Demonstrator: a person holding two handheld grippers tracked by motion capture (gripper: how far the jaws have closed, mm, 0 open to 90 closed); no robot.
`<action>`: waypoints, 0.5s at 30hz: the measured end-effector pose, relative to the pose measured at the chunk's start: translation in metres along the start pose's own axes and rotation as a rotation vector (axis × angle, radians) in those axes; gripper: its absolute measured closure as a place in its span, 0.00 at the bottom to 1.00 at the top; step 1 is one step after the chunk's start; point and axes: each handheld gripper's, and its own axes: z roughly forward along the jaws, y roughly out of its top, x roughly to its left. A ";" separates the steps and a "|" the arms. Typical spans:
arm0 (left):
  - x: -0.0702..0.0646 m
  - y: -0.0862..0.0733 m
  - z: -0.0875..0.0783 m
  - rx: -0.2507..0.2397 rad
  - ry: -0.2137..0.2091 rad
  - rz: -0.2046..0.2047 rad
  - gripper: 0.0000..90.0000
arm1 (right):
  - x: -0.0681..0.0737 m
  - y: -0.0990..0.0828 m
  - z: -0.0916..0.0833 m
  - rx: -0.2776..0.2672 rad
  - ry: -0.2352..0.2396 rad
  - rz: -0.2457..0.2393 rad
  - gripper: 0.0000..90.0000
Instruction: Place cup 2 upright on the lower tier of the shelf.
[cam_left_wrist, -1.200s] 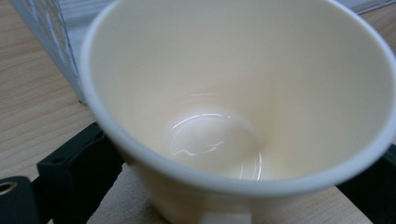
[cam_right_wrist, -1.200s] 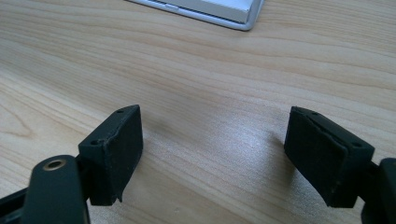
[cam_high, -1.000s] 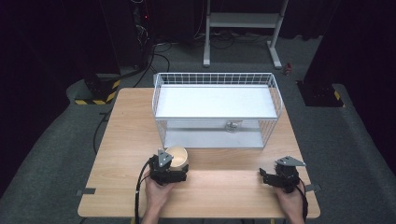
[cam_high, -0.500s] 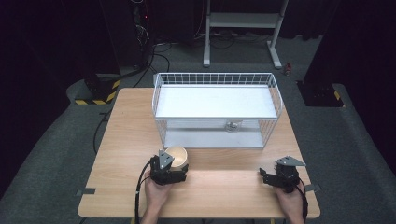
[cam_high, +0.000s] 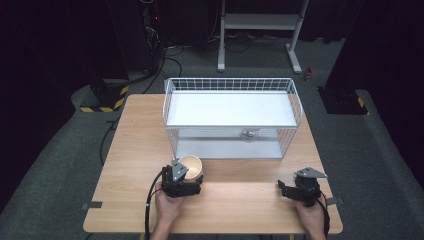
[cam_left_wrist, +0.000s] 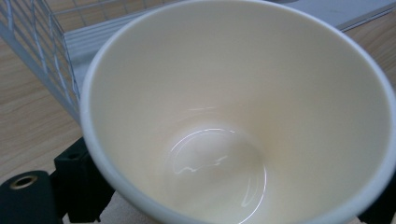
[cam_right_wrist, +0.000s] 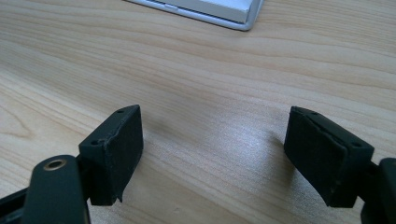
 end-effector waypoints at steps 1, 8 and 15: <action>0.000 0.002 0.000 -0.001 -0.001 0.004 0.09 | 0.000 0.000 0.000 0.000 0.000 0.000 0.22; -0.001 0.013 -0.001 -0.004 -0.019 0.000 0.09 | 0.000 0.000 0.000 0.001 0.001 0.001 0.22; -0.003 0.023 0.005 0.009 -0.030 0.006 0.09 | 0.000 0.000 0.000 0.000 0.000 0.000 0.22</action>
